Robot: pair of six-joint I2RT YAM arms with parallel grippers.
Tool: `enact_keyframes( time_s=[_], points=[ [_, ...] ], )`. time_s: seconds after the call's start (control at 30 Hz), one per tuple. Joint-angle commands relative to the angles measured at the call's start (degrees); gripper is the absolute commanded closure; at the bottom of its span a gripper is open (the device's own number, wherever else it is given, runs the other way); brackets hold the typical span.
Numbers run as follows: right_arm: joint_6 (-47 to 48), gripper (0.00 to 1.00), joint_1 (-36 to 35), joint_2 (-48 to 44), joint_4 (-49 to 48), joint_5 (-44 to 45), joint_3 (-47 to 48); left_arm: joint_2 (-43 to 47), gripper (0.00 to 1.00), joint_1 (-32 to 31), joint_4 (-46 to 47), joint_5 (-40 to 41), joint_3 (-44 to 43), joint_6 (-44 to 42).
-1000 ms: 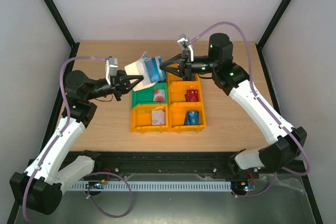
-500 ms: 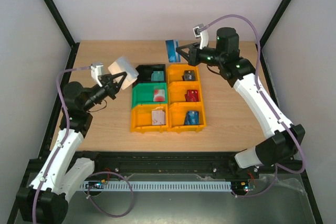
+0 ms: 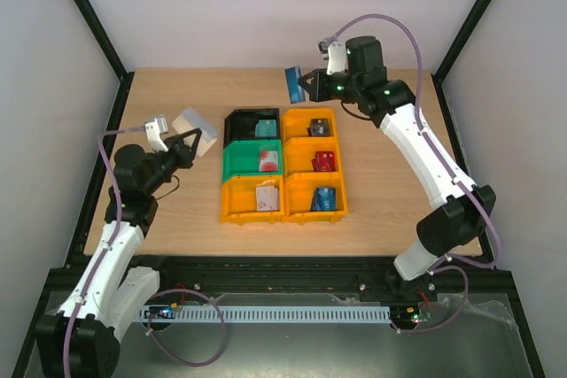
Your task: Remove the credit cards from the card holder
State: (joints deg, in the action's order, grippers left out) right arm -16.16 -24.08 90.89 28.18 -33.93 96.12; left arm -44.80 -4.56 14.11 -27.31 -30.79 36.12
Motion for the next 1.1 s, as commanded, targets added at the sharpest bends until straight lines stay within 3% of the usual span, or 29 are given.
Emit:
enact_keyframes(
  time_s=[0.0, 0.33, 0.7, 0.9, 1.07],
  points=[
    [1.29, 0.98, -1.76, 2.43, 13.94, 5.99, 4.82, 0.13, 0.98, 0.26, 1.65, 1.22, 0.88, 0.58],
    [-4.95, 0.98, -13.69, 11.2, 44.68, 24.9, 14.46, -2.95, 0.98, 0.25, 2.4, 1.01, 1.3, 0.91],
    [-17.79, 0.98, -20.03, 5.47, 45.56, 28.3, -1.89, -4.61, 0.98, 0.2, 3.17, -0.16, 0.59, 0.57],
    [-19.65, 0.98, -20.03, 1.01, 45.52, 35.73, -12.32, -4.8, 0.98, 0.16, 3.38, -0.36, 0.39, 0.35],
    [-19.96, 0.98, -20.04, 2.87, 45.35, 41.17, -13.87, -4.61, 0.98, 0.16, 2.88, -0.33, 0.33, 0.25]
  ],
)
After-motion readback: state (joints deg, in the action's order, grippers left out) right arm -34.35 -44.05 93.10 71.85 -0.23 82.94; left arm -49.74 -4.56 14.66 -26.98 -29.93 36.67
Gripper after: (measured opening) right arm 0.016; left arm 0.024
